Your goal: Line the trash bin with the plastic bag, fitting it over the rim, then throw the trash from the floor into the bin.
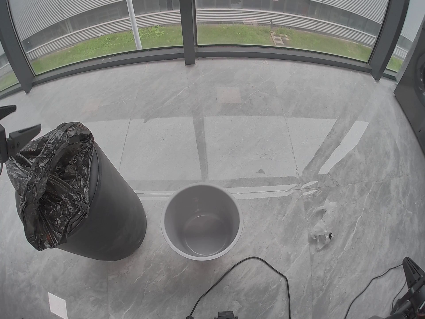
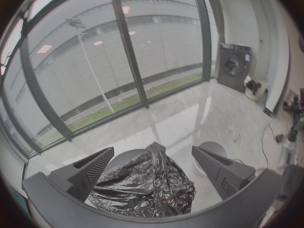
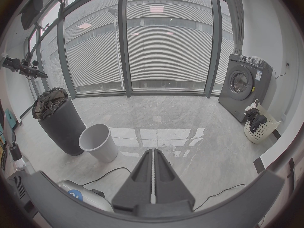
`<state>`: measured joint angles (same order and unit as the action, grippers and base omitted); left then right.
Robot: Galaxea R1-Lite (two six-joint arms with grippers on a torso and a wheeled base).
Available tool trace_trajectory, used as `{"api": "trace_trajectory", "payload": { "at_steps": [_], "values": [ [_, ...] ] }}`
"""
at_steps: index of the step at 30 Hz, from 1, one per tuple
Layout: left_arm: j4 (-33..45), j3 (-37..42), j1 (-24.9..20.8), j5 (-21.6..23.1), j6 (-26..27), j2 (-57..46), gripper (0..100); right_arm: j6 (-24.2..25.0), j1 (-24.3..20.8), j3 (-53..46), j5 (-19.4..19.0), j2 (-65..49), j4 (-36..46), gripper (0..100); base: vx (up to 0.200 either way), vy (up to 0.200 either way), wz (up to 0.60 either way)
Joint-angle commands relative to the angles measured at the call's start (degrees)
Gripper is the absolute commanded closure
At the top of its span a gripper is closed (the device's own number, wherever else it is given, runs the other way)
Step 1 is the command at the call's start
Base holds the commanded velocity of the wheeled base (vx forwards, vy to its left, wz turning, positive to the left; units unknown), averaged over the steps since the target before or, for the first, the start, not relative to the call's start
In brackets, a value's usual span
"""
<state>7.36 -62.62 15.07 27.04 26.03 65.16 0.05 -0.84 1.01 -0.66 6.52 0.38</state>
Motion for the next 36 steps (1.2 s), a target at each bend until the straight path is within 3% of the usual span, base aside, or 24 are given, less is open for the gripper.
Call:
{"api": "trace_trajectory", "payload": {
  "at_steps": [1,11,14,23,36],
  "values": [
    [4.9,-2.3,3.4,3.4,5.0,4.8,0,0.0,-0.2,-0.9,0.0,2.4,0.0,100,0.000,0.000,0.00],
    [6.3,4.7,3.7,3.5,6.8,0.7,0,0.0,-0.9,-0.9,0.0,2.3,0.0,100,0.000,0.000,0.00],
    [2.1,9.4,3.7,3.5,9.3,2.4,0,0.0,-1.4,-0.9,0.0,1.9,0.0,100,0.000,0.000,0.00],
    [-19.5,19.6,3.9,3.7,9.0,7.1,0,0.0,-1.4,-0.9,0.0,1.6,0.0,100,0.000,0.000,0.00],
    [-23.0,22.2,3.8,3.5,9.2,8.5,0,0.0,-1.4,-0.9,0.0,1.7,0.0,100,0.000,0.000,0.00]
  ]
}}
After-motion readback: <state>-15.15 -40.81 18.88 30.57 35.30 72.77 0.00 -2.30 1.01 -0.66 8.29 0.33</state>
